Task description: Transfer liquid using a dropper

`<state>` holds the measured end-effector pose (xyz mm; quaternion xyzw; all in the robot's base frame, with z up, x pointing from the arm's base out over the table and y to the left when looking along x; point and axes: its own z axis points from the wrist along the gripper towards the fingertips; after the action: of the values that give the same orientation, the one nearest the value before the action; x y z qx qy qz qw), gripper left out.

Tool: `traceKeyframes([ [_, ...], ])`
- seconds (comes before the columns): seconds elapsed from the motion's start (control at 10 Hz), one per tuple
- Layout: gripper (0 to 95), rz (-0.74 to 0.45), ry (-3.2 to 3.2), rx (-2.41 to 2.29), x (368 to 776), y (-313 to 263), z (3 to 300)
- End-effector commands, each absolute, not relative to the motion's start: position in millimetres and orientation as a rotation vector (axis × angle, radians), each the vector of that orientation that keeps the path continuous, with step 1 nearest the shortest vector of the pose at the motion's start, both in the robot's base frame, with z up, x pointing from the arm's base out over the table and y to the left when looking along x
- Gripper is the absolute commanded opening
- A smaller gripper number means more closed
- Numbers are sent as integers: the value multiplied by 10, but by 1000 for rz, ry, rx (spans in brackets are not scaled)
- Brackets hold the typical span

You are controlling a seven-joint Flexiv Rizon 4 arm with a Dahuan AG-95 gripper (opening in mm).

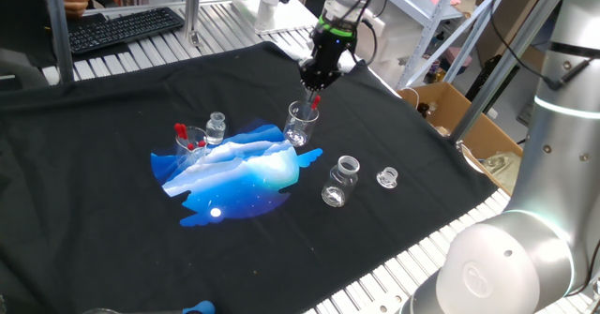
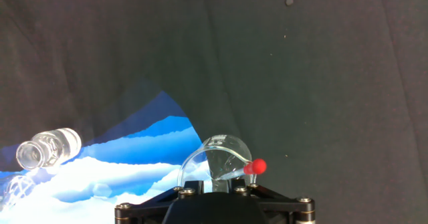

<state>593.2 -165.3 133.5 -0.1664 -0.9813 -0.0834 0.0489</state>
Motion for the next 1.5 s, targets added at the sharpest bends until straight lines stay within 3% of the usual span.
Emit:
traceKeyframes([
  [0.1, 0, -282, -2963, -597, 5911, -1648, 1336],
  [0.5, 0, -310, -2925, -630, 5911, -1648, 1336],
  [1.0, 0, -245, -2933, -701, 5911, -1648, 1336],
  [1.1, 190, -240, -2932, -715, 5919, -1666, 1331],
  [1.5, 190, -225, -2913, -760, 5969, -1732, 1299],
])
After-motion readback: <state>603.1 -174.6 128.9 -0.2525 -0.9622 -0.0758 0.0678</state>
